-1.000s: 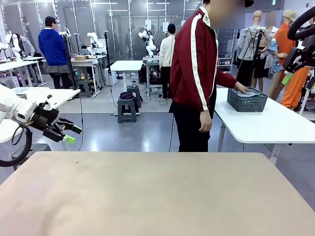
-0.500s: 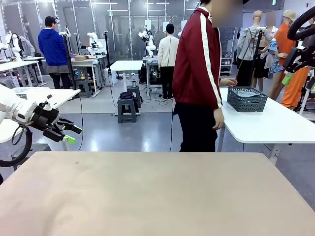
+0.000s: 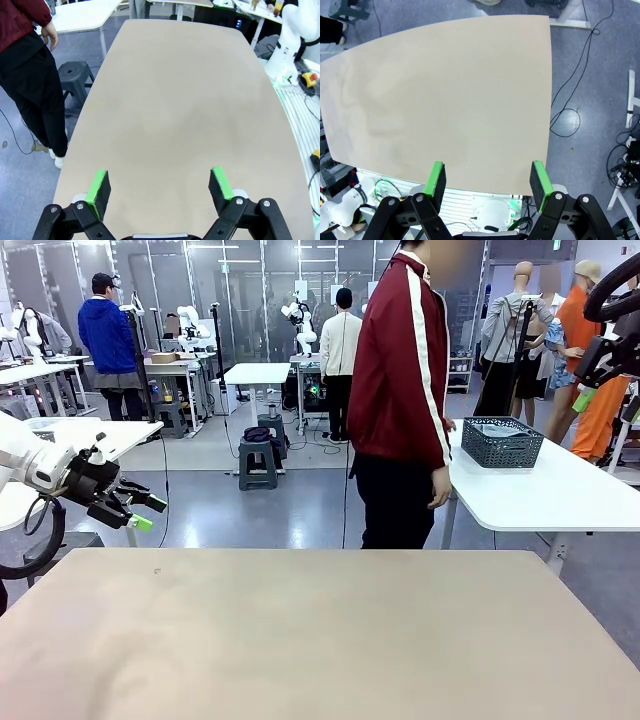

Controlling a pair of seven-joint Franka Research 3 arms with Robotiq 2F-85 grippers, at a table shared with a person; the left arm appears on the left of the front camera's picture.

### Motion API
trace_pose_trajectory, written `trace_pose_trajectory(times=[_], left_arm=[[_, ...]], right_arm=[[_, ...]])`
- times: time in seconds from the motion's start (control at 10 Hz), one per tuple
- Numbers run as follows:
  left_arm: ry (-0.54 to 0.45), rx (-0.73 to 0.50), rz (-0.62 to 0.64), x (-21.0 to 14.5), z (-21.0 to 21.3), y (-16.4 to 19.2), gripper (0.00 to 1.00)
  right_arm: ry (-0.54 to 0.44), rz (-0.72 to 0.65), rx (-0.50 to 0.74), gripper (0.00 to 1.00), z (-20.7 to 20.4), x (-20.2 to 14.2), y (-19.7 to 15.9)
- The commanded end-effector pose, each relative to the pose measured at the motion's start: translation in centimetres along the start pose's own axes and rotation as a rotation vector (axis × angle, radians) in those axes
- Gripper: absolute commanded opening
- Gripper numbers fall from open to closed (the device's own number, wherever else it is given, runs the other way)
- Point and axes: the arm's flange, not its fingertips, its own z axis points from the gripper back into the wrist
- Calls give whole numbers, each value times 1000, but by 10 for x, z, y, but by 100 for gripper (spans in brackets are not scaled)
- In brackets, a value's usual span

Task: Fold the towels and place them in the basket.
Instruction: Stack the folded Towel with hook on the right side of the table.

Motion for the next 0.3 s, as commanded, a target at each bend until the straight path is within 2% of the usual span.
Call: trace_pose_trajectory(times=[0.0,0.2], left_arm=[[2,5,-2,1,0,-1,100],[2,5,-2,1,0,-1,100]], right_arm=[[0,-7,3,84,0,1,2],[0,-7,3,84,0,1,2]])
